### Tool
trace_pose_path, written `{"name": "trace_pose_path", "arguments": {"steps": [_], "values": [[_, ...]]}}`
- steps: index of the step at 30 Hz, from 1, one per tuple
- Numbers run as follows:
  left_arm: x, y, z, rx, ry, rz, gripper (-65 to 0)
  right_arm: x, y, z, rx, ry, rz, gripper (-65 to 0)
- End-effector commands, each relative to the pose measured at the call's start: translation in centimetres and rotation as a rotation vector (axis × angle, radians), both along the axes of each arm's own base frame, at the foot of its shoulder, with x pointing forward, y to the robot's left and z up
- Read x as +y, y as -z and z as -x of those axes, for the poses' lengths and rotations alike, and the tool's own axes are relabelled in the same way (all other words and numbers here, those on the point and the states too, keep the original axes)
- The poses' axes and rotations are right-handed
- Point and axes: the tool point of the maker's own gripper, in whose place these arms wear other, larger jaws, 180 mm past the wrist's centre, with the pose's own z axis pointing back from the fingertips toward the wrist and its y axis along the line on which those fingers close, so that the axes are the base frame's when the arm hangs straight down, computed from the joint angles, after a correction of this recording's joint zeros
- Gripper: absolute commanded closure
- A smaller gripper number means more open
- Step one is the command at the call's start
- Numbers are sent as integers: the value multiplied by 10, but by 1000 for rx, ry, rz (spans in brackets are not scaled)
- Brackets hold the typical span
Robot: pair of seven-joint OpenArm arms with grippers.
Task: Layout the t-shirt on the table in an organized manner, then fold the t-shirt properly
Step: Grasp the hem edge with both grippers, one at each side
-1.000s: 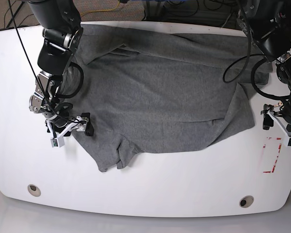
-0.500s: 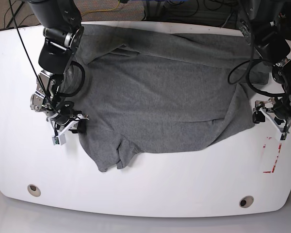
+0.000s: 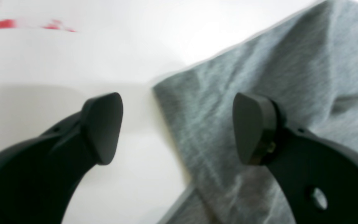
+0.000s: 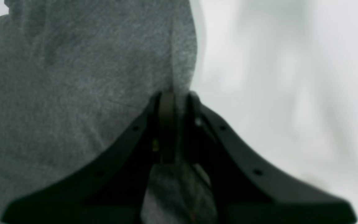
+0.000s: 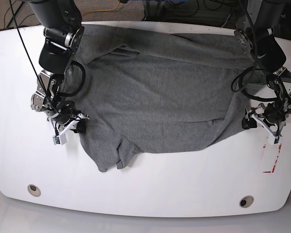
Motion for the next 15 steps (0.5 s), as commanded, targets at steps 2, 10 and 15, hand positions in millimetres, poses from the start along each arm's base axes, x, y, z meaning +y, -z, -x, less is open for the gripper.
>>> {"name": "trace_pose_path", "arguments": {"steps": [2,10,15], "values": [[-3,-12,-19,-62,-22,47,-518,-4,-8,-6,-7,-11,20,-60],[1,-2,-22,-71,-109,88,-518,-4,-8,-6,-7,-11,20,-60],[-9,6,-22,-44,-78,92,-518,-6,-8,-6,-7,-9,23,-60]]}}
